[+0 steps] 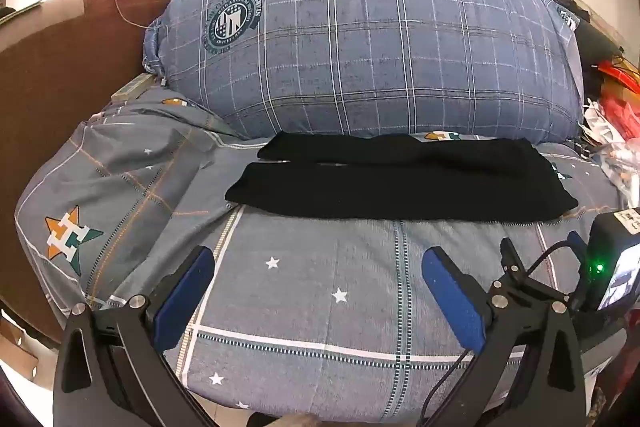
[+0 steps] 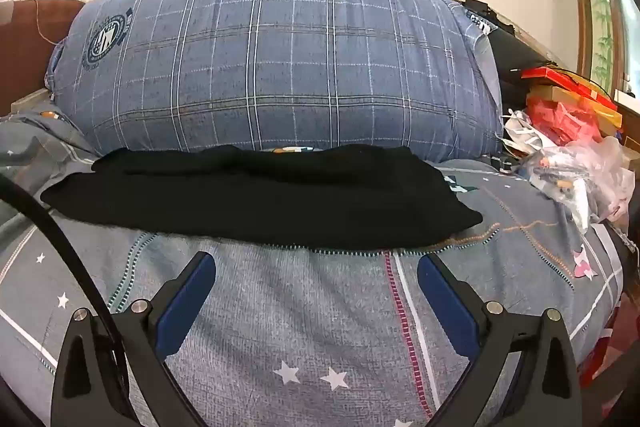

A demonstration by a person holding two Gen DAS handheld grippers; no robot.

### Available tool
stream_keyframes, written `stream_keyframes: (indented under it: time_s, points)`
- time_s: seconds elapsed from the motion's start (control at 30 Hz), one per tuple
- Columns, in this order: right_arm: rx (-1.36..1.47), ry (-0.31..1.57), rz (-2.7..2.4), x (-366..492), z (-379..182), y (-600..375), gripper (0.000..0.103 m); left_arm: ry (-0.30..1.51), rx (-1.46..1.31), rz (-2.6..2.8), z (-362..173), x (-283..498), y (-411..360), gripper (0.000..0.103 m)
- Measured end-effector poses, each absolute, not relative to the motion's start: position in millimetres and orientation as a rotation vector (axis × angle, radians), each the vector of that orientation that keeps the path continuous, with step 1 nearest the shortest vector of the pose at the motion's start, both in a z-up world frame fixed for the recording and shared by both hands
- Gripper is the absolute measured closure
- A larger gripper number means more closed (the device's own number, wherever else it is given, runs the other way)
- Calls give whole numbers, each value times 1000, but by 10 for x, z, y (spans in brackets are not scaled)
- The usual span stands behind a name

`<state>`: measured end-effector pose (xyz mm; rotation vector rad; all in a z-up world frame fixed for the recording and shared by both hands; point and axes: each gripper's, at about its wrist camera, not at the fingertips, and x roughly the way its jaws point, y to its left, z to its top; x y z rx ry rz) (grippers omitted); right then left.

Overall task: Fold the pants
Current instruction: 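Move both grippers toward the black pants lying on the sheet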

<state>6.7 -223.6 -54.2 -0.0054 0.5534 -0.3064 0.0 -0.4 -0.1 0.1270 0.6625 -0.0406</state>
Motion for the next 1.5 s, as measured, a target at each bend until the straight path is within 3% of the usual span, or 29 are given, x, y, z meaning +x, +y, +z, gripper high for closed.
stream_keyframes:
  time_s: [0.7,1.2,1.5]
  points:
    - [-51,604,-306,185,-727,-2113,0,826,22,-57,-496,274,170,0]
    - [-58,686,-293,313,-871,-2081,0,1010,48,16,-1329,998,395,0]
    - [-68,693,-279,351,-896,-2038,0,1013,-59,-23,-1452,962,543,0]
